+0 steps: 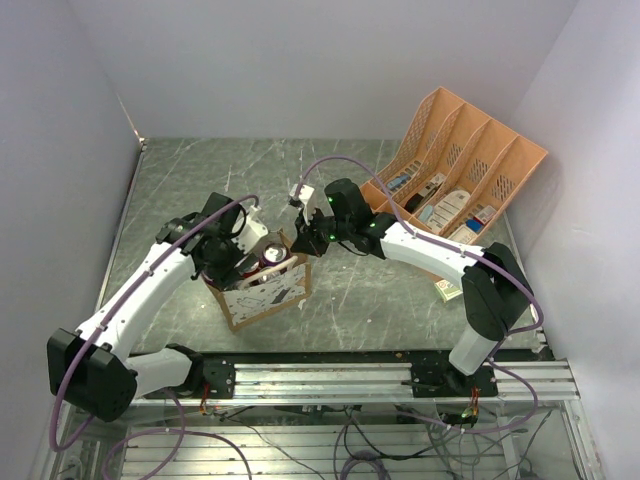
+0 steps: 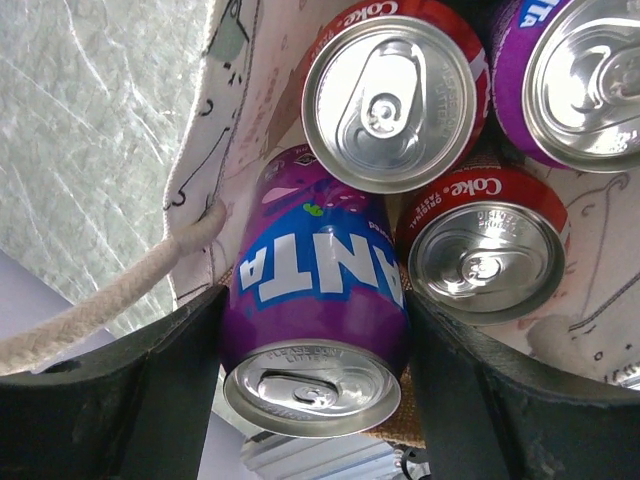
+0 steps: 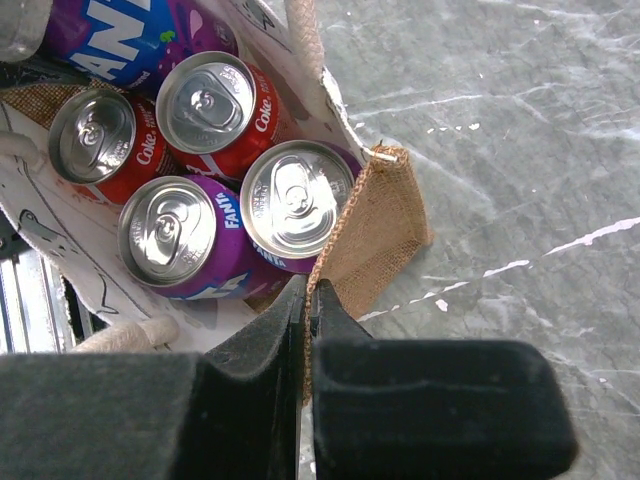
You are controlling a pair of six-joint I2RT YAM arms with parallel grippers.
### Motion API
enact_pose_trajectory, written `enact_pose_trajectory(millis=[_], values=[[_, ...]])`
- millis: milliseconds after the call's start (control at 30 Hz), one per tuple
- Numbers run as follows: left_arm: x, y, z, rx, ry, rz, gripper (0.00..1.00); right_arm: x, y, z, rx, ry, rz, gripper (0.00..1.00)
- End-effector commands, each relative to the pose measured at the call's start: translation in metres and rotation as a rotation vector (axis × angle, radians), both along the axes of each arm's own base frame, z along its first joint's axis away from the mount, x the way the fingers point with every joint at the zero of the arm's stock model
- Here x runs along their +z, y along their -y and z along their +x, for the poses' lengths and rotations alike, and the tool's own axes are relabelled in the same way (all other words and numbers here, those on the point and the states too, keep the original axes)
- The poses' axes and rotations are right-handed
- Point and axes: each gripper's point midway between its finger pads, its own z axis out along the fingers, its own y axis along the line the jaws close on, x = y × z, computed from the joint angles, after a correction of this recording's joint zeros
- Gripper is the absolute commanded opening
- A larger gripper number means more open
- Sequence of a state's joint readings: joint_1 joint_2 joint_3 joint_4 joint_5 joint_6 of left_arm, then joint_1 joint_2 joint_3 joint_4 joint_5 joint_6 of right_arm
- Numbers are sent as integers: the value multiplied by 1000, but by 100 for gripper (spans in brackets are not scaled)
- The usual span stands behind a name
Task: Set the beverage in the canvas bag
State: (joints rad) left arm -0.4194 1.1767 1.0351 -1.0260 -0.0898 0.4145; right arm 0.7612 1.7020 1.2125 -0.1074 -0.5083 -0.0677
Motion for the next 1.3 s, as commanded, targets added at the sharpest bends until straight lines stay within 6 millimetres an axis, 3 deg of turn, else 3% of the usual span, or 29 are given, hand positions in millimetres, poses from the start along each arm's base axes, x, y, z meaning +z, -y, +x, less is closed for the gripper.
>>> enact_pose_trajectory(millis=[0, 267, 633, 767, 1033, 1267], values=[[25, -25, 11, 99, 99, 84, 80, 25, -1, 0, 24, 57, 53, 0], [32, -23, 17, 116, 130, 70, 91, 26, -4, -6, 60, 46, 65, 0], [53, -8, 9, 69, 136, -31, 90, 28, -6, -7, 80, 54, 63, 1], [61, 1, 5, 33, 157, -96, 89, 32, -6, -8, 99, 67, 61, 10], [77, 1, 9, 50, 242, -129, 89, 43, -8, -9, 140, 84, 55, 30], [90, 0, 15, 95, 344, -176, 92, 59, -12, -6, 176, 99, 41, 58]])
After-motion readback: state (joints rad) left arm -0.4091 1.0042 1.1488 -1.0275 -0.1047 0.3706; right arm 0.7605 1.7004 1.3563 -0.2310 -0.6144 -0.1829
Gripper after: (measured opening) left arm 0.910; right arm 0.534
